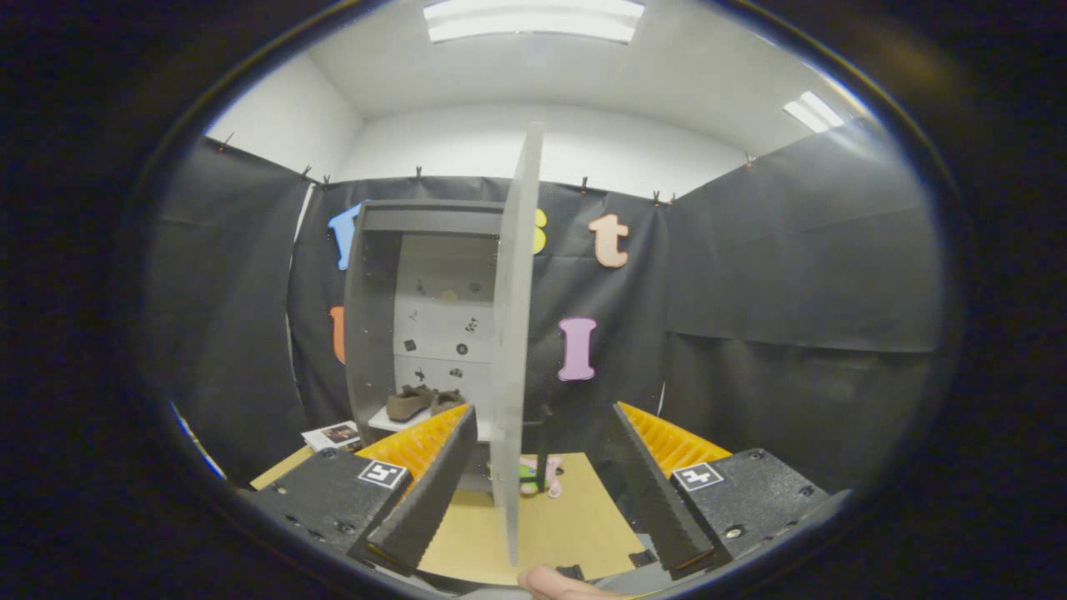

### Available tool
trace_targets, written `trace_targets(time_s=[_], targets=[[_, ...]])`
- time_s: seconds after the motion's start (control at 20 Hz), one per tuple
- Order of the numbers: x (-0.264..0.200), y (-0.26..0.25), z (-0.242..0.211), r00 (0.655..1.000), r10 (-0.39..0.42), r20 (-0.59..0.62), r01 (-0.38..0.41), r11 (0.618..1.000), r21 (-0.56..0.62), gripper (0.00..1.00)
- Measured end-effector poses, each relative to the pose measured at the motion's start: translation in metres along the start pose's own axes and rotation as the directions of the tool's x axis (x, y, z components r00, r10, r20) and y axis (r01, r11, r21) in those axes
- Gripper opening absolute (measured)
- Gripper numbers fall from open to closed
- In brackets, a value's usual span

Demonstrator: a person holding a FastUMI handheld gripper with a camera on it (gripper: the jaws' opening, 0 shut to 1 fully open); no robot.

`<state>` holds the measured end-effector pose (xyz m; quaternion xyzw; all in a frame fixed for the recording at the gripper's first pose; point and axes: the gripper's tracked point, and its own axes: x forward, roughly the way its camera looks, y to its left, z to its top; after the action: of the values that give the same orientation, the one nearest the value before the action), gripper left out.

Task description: Open the shoe cabinet door, grab the shoes and put them into the shoe cabinet, then close the shoe cabinet door.

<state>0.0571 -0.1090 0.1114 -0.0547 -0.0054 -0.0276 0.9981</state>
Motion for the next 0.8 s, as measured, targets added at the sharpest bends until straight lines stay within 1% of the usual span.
trace_targets(time_s=[0.1, 0.2, 0.25, 0.3, 0.4, 0.45, 0.6, 0.65, 0.8], targets=[[-0.001, -0.028, 0.007, 0.999, -0.004, 0.051, 0.005, 1.000, -0.012, 1.00], [0.008, -0.065, 0.002, 0.996, -0.057, 0.067, 0.058, 0.998, -0.019, 1.00], [0.013, -0.081, 0.000, 0.995, -0.083, 0.059, 0.083, 0.997, 0.004, 1.00], [0.020, -0.093, -0.003, 0.995, -0.088, 0.050, 0.086, 0.996, 0.034, 1.00], [0.039, -0.116, -0.016, 0.997, -0.066, 0.033, 0.064, 0.996, 0.059, 1.00], [0.051, -0.130, -0.024, 0.998, -0.060, 0.018, 0.059, 0.997, 0.047, 1.00], [0.081, -0.165, -0.038, 0.999, -0.043, 0.034, 0.043, 0.999, -0.003, 1.00], [0.088, -0.172, -0.041, 0.998, -0.034, 0.050, 0.036, 0.999, -0.022, 1.00], [0.106, -0.168, -0.056, 0.998, 0.038, 0.046, -0.037, 0.999, -0.033, 1.00]])
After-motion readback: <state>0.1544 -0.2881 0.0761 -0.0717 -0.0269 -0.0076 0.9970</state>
